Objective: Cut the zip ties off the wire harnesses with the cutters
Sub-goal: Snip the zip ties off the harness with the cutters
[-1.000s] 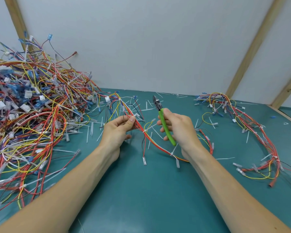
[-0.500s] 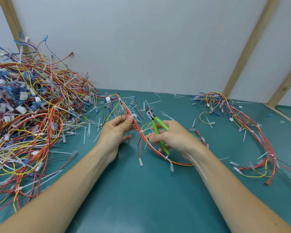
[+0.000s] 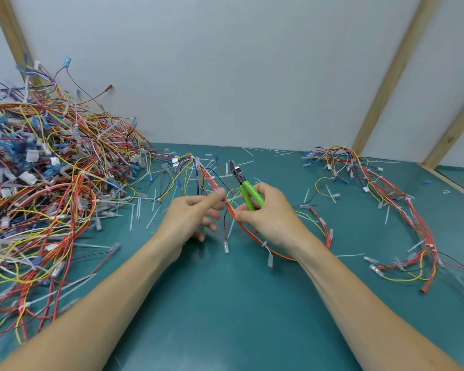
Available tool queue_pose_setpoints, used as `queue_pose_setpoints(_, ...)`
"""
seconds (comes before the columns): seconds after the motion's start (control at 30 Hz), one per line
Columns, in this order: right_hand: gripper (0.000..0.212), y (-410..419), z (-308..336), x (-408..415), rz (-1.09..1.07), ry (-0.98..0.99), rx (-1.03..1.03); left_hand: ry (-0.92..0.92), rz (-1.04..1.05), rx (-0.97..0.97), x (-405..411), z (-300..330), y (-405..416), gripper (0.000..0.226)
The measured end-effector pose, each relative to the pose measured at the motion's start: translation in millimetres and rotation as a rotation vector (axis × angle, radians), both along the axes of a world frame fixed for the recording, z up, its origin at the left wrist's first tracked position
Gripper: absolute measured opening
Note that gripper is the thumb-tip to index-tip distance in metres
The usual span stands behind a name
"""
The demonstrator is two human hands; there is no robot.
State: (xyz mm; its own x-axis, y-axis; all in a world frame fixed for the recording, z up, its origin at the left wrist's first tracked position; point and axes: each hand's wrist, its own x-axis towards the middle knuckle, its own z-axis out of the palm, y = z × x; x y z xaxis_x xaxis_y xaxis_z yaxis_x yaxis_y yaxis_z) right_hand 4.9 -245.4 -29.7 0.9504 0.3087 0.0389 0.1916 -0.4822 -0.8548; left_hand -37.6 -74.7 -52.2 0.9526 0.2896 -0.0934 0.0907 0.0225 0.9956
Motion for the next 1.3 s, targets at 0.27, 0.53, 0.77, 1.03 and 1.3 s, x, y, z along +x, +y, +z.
queue_pose_setpoints(0.27, 0.029, 0.6, -0.1, -2.6, 0.002, -0.09, -0.018, -0.074, -0.045, -0.007, -3.7, -3.0, -5.4, 0.02)
queue_pose_setpoints(0.53, 0.021, 2.1, -1.8, 2.0, -0.058, -0.012, 0.185, -0.076, -0.085, -0.092, -2.3, -4.3, -4.3, 0.015)
queue_pose_setpoints(0.77, 0.032, -5.0, 21.4, 2.6, -0.013, 0.084, 0.526, -0.123, 0.06, -0.19, -0.3, -5.6, 2.9, 0.01)
queue_pose_setpoints(1.03, 0.036, -8.9, 16.7, 0.4, 0.133, 0.252, 0.098, -0.152, 0.153, -0.28, 2.7, -6.5, 6.6, 0.007)
queue_pose_setpoints(1.3, 0.033, -15.2, 21.7, 6.3, 0.11, 0.242, 0.196, -0.16, 0.191, -0.302, 5.2, -8.6, 9.7, 0.009)
